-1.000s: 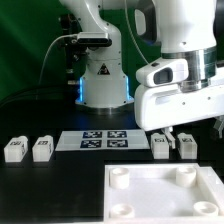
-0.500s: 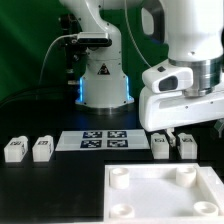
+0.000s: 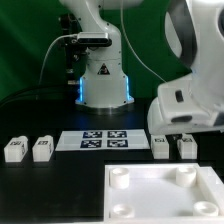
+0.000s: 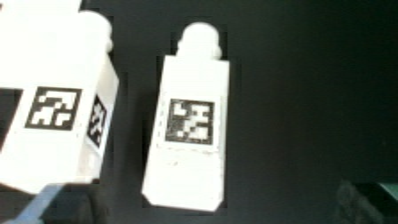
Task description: Assemble one leg
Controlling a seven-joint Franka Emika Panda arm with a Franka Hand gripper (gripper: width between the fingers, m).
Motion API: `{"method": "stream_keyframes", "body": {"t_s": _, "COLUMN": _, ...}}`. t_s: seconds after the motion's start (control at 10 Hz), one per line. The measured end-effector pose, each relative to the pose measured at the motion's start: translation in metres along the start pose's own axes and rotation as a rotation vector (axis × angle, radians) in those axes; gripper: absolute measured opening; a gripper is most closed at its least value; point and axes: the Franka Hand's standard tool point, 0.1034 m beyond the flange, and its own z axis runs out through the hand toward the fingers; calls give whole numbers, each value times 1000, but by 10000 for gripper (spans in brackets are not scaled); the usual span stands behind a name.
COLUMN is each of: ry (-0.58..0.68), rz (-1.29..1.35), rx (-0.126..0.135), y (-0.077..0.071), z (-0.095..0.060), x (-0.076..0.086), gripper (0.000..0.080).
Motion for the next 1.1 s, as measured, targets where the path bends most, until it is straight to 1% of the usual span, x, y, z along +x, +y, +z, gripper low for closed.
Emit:
{"method": "stream_keyframes", "body": {"t_s": 0.1, "ry": 22, "rz": -1, "rx": 3, "y": -1, "z": -1, "x": 3, "gripper": 649}}
{"method": "stream_keyframes", "body": {"t_s": 0.4, "ry": 16, "rz": -1, "rx": 1, "y": 0, "z": 2, "x": 1, "gripper": 649}}
{"method": "stream_keyframes", "body": {"t_s": 0.7, "ry": -32, "rz": 11, "rx": -9, "y": 3, "z": 25, "x": -8, "gripper": 649}}
{"method": "stream_keyframes", "body": {"t_s": 0.9, "ry": -59, "rz": 31, "rx": -11, "y": 3, "z": 37, "x": -5, "gripper": 649}}
{"method": "stream_keyframes", "body": {"t_s": 1.1, "ry": -64, "rz": 28, "rx": -14, "y": 0, "z": 43, "x": -2, "gripper": 649}}
